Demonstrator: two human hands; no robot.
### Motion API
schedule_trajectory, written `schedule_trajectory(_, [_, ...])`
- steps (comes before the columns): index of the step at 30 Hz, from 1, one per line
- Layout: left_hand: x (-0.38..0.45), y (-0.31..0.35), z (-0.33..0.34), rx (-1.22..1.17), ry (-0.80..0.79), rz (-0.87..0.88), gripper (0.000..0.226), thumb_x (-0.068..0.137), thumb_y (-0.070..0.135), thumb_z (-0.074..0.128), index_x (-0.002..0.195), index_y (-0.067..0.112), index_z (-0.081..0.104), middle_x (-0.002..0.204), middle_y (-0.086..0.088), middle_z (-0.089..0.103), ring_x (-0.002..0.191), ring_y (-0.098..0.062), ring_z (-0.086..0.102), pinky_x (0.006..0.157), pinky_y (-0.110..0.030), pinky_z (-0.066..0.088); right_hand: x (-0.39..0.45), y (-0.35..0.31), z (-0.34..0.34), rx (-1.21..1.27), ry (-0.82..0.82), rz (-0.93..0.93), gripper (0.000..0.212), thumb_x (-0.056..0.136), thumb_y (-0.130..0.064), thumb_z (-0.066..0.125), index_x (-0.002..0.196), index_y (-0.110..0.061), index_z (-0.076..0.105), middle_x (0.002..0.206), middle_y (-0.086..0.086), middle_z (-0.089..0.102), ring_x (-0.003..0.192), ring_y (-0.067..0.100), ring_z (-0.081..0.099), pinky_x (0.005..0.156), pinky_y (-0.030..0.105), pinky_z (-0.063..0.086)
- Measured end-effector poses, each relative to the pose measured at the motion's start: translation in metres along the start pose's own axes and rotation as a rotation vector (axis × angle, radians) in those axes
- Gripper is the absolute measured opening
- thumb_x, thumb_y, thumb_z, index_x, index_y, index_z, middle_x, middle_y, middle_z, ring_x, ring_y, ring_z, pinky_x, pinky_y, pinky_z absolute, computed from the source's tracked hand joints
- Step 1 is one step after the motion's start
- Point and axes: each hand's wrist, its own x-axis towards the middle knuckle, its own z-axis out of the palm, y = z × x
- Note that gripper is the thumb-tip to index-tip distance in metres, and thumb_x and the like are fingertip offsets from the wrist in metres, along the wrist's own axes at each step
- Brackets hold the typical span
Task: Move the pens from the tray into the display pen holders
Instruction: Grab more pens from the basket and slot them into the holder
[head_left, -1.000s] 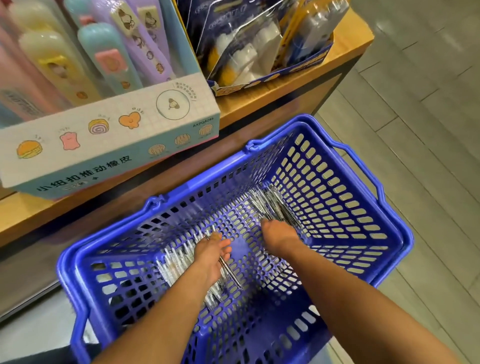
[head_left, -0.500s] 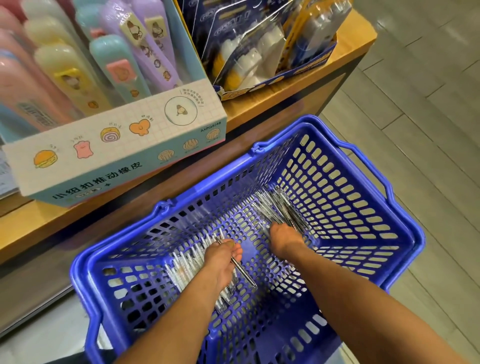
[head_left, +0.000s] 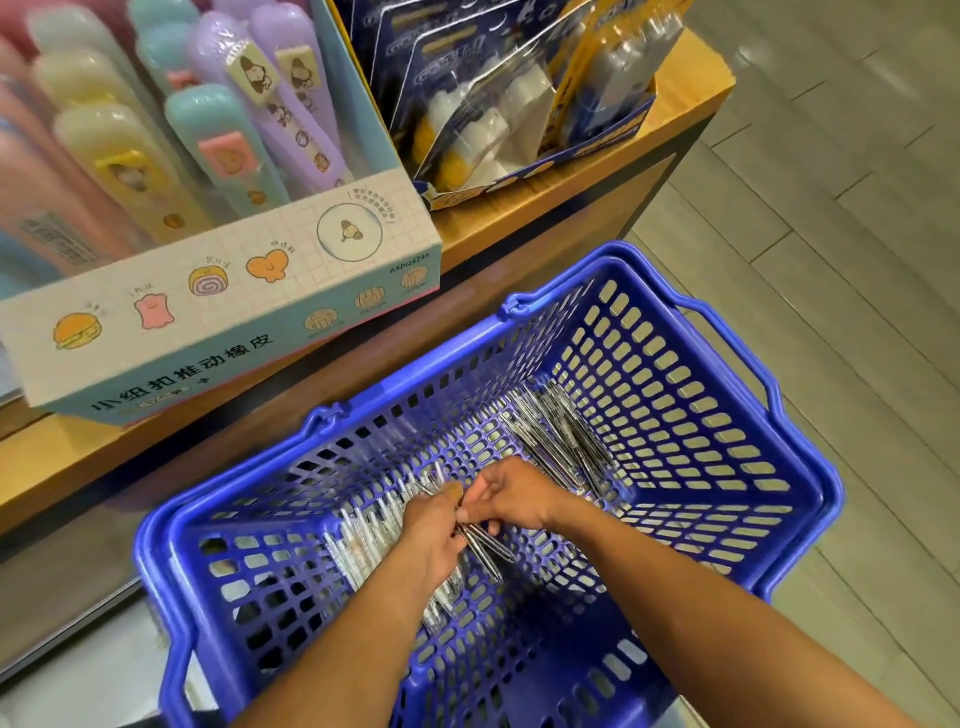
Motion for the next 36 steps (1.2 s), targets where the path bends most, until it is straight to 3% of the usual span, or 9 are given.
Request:
schedule_trajectory(3, [-0.001, 0.001, -0.002, -0.008, 0.045, 0.016, 0.024, 0.104, 0.01, 0.046, 0.126, 0.001, 0.05, 0.081, -0.01, 0.062, 0.068, -0.022, 0.06, 0.062, -0.035, 0.05, 0.009, 0.001, -0.015, -0.114, 0.16, 0.037, 0.012, 0.084, -0.015, 0.075, 0.076, -0.015, 0.066, 0.074, 0.004, 0.071, 0.06, 0.015, 0.066, 0.057, 0.026, 0.056])
schedule_trajectory(7, [0.002, -0.001, -0.005, 0.012, 0.071, 0.029, 0.022, 0.105, 0.008, 0.043, 0.123, 0.0, 0.051, 0.069, -0.007, 0.052, 0.055, -0.017, 0.047, 0.045, -0.028, 0.043, 0.016, 0.014, -0.046, -0.776, 0.505, 0.159, 0.016, 0.091, -0.015, 0.059, 0.107, -0.014, 0.058, 0.095, 0.009, 0.067, 0.085, 0.029, 0.065, 0.073, 0.036, 0.054])
schedule_trajectory(13, [0.004, -0.002, -0.008, 0.033, 0.076, 0.024, 0.016, 0.104, 0.01, 0.048, 0.113, 0.0, 0.056, 0.064, -0.005, 0.053, 0.05, -0.015, 0.043, 0.042, -0.026, 0.04, 0.026, 0.033, -0.041, -1.108, 0.401, 0.247, 0.032, 0.092, -0.002, 0.053, 0.124, -0.009, 0.048, 0.109, 0.011, 0.064, 0.096, 0.027, 0.062, 0.076, 0.033, 0.049])
schedule_trajectory(18, [0.004, 0.0, -0.007, 0.013, 0.066, 0.017, 0.044, 0.098, 0.015, 0.059, 0.137, -0.001, 0.047, 0.067, -0.004, 0.053, 0.052, -0.016, 0.042, 0.053, -0.029, 0.042, 0.025, 0.025, -0.042, -0.853, 0.299, 0.211, 0.024, 0.089, -0.021, 0.063, 0.108, -0.007, 0.058, 0.105, 0.011, 0.065, 0.096, 0.028, 0.064, 0.079, 0.033, 0.053])
schedule_trajectory(24, [0.0, 0.001, 0.001, -0.046, -0.024, 0.036, 0.079, 0.084, 0.033, 0.077, 0.147, 0.003, 0.039, 0.101, -0.012, 0.062, 0.071, -0.02, 0.052, 0.07, -0.037, 0.052, 0.008, -0.004, -0.032, -0.216, -0.153, 0.129, 0.015, 0.08, -0.005, 0.075, 0.082, -0.015, 0.064, 0.076, 0.008, 0.067, 0.061, 0.014, 0.061, 0.064, 0.026, 0.051])
schedule_trajectory(27, [0.001, 0.002, 0.003, -0.08, -0.029, 0.022, 0.074, 0.088, 0.027, 0.073, 0.148, 0.002, 0.036, 0.122, -0.021, 0.062, 0.094, -0.034, 0.065, 0.092, -0.052, 0.054, 0.004, -0.012, -0.025, -0.19, -0.264, 0.129, 0.016, 0.077, -0.011, 0.08, 0.082, -0.019, 0.067, 0.083, 0.007, 0.07, 0.058, 0.009, 0.062, 0.064, 0.026, 0.049])
schedule_trajectory(29, [0.001, 0.002, 0.004, -0.045, 0.021, 0.018, 0.057, 0.094, 0.021, 0.066, 0.141, -0.001, 0.044, 0.108, -0.022, 0.066, 0.087, -0.035, 0.067, 0.074, -0.044, 0.06, 0.005, -0.012, -0.03, -0.153, -0.293, 0.147, 0.011, 0.08, -0.017, 0.079, 0.086, -0.019, 0.07, 0.083, 0.006, 0.072, 0.06, 0.009, 0.065, 0.063, 0.024, 0.05])
schedule_trajectory(32, [0.0, 0.0, 0.0, -0.04, 0.057, 0.012, 0.027, 0.099, 0.01, 0.056, 0.122, -0.004, 0.055, 0.063, -0.006, 0.048, 0.048, -0.016, 0.044, 0.038, -0.023, 0.04, 0.014, -0.001, -0.047, -0.303, 0.088, 0.151, 0.016, 0.088, -0.024, 0.071, 0.101, -0.015, 0.069, 0.096, 0.008, 0.071, 0.082, 0.022, 0.07, 0.073, 0.031, 0.057])
schedule_trajectory(36, [-0.003, 0.001, -0.004, -0.053, 0.05, -0.017, 0.019, 0.1, 0.01, 0.055, 0.117, 0.001, 0.059, 0.059, -0.003, 0.045, 0.046, -0.015, 0.04, 0.041, -0.026, 0.039, 0.019, 0.02, -0.059, -0.886, 0.516, 0.275, 0.042, 0.09, -0.012, 0.061, 0.13, -0.014, 0.047, 0.12, 0.01, 0.06, 0.104, 0.03, 0.062, 0.084, 0.039, 0.052])
